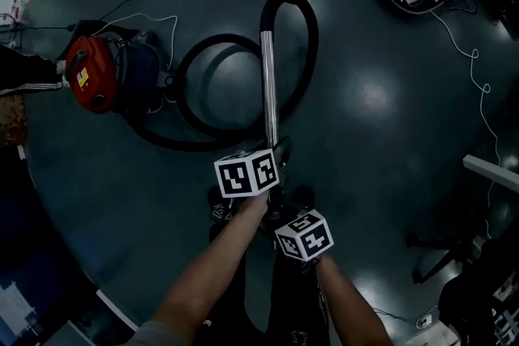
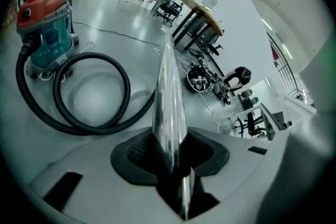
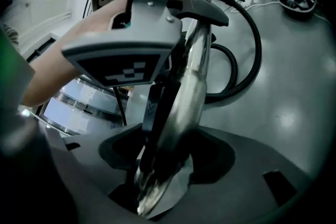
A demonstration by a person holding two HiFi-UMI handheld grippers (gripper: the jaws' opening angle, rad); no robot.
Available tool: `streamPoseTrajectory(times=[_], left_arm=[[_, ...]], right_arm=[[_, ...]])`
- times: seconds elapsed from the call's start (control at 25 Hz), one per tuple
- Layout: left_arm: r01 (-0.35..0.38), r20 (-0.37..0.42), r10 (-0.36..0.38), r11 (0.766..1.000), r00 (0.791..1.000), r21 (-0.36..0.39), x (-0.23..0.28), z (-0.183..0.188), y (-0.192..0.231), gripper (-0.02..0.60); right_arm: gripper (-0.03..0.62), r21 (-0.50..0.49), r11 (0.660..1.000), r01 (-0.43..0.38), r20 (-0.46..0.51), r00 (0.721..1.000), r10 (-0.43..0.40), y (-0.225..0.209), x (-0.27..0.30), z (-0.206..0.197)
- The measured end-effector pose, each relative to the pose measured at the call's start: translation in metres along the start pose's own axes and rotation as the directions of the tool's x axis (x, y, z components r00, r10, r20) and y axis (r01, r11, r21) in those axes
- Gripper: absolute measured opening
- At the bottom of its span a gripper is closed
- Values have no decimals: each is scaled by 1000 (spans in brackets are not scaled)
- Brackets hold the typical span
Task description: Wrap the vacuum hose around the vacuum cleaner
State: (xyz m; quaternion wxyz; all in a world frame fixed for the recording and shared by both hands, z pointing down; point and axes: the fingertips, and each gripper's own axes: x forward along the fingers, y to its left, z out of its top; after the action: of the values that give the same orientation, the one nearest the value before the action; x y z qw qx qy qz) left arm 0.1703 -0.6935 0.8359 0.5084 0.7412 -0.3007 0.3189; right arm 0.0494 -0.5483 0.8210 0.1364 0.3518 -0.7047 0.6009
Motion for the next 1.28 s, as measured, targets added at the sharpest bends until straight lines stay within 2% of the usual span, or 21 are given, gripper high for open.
streamPoseTrajectory(times=[0.08, 0.16, 0.2, 0.28, 0.4, 0.6, 0.72, 0.84, 0.96, 1.08, 1.2, 1.28], left_arm=[[3, 7, -3, 998, 1000, -56, 10, -4, -12, 153], [8, 16, -7, 998, 1000, -64, 16, -5, -22, 153], [10, 20, -9, 999, 1000, -53, 18, -5, -28, 153], [15, 28, -14, 1000, 1000, -22, 20, -5, -38, 155], [26, 7, -26, 999, 1000, 33, 22, -7, -53, 155], [52, -113, -33, 984, 993, 173, 25, -18, -72, 192], [87, -201, -36, 964, 979, 250, 18, -26, -76, 238], [99, -234, -31, 953, 972, 285, 6, -21, -66, 282], [101, -239, -33, 954, 971, 281, 0, -11, -53, 309], [138, -256, -72, 958, 964, 251, -5, -1, -39, 328], [212, -301, -149, 959, 942, 190, -12, 4, -28, 344], [247, -332, -175, 950, 927, 190, -19, 8, -20, 345]], right_arm=[[254, 40, 999, 17, 42, 999, -19, -12, -10, 1], [251, 56, 998, 29, 63, 997, -32, -22, -21, 0], [179, 63, 997, 35, 68, 997, -39, -26, -27, -1], [149, 96, 995, 35, 83, 996, -43, -29, -36, 0], [144, 131, 991, 23, 107, 994, -37, -27, -48, 1], [143, 105, 994, 22, 64, 998, -29, -30, -70, -8], [142, 55, 998, 19, 8, 1000, -20, -28, -82, -17], [143, -21, 999, 28, -64, 998, -29, -28, -84, -18], [143, -99, 994, 35, -126, 991, -47, -34, -82, -12], [142, -185, 981, 53, -193, 977, -89, -43, -78, -1], [142, -281, 957, 66, -276, 950, -147, -58, -80, 8], [141, -336, 939, 78, -327, 925, -193, -71, -83, 14]])
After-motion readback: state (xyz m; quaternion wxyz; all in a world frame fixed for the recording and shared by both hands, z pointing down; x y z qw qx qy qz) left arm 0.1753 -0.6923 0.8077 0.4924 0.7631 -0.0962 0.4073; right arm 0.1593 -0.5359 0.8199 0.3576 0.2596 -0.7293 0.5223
